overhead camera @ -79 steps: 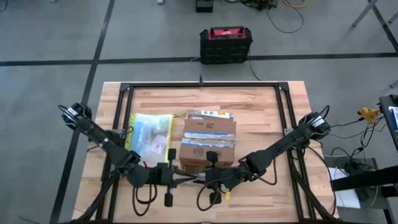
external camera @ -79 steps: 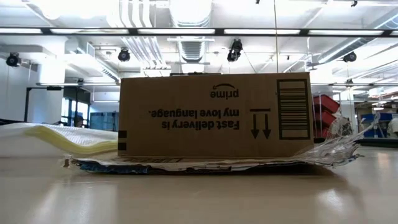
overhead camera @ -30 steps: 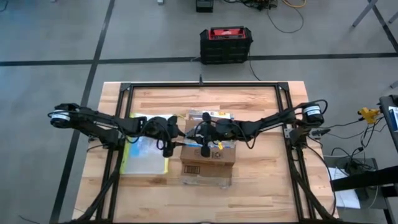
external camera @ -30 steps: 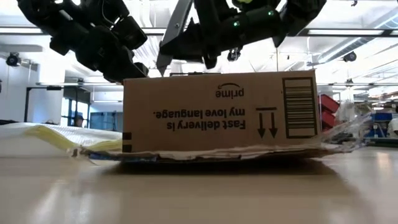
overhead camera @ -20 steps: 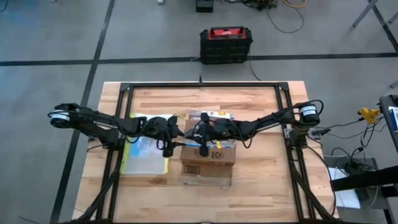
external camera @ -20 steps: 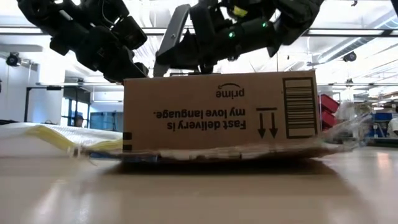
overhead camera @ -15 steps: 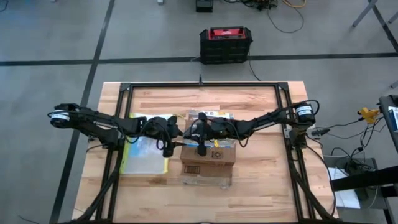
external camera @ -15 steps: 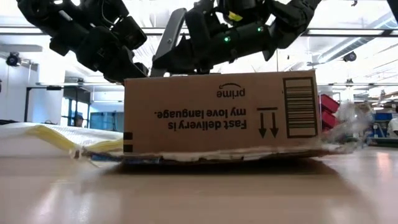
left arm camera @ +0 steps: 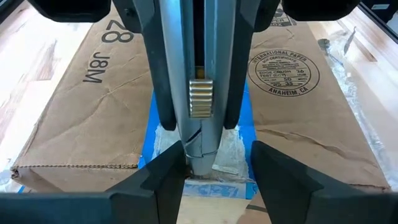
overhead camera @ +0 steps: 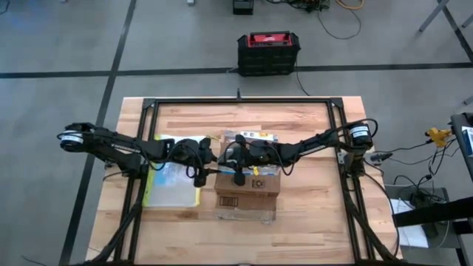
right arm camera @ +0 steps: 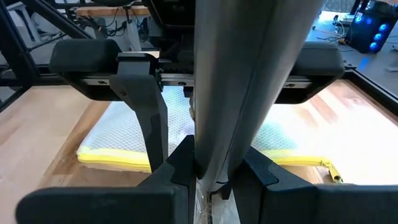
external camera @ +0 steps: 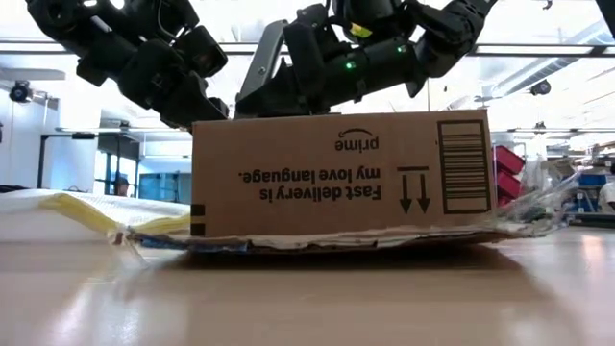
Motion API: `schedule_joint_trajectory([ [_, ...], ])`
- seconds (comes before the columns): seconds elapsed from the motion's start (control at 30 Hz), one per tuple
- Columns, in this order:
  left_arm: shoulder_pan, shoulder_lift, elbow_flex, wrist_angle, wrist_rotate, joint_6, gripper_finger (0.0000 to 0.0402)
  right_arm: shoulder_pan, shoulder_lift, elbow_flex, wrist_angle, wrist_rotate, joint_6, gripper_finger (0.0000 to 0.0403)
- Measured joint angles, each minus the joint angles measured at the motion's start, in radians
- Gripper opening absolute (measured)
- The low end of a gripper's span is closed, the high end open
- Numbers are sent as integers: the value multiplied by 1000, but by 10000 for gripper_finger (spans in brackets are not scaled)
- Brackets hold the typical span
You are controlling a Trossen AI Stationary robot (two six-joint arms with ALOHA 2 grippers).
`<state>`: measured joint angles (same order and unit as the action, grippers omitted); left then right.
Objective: Unpack boxes
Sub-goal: Break down the box until it is fully flat
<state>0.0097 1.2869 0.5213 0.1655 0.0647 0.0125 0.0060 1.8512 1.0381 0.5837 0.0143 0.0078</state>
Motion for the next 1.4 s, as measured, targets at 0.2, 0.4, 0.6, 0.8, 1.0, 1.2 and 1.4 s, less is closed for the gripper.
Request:
schedule_joint_trajectory([
  [0.2, 0, 3, -1, 0, -2, -15, 170, 28, -31, -21, -61, 80, 0, 48],
  [0.4, 0, 3, -3, 2, -2, -13, 163, 42, -36, -27, -104, 116, 27, 48],
  [0.6, 0, 3, -6, 5, -7, -15, 167, 49, -61, -40, -129, 122, 30, 48],
  [0.8, 0, 3, -9, 6, -9, -15, 170, 51, -132, -116, -137, 120, 52, 48],
  [1.0, 0, 3, -11, 9, -11, -15, 162, 69, -234, -208, -131, 140, 74, 48],
  [1.2, 0, 3, -11, 12, -21, -15, 162, 83, -314, -289, -138, 151, 97, 48],
  [1.4, 0, 3, -11, 13, -24, -18, 173, 91, -373, -364, -135, 148, 125, 48],
])
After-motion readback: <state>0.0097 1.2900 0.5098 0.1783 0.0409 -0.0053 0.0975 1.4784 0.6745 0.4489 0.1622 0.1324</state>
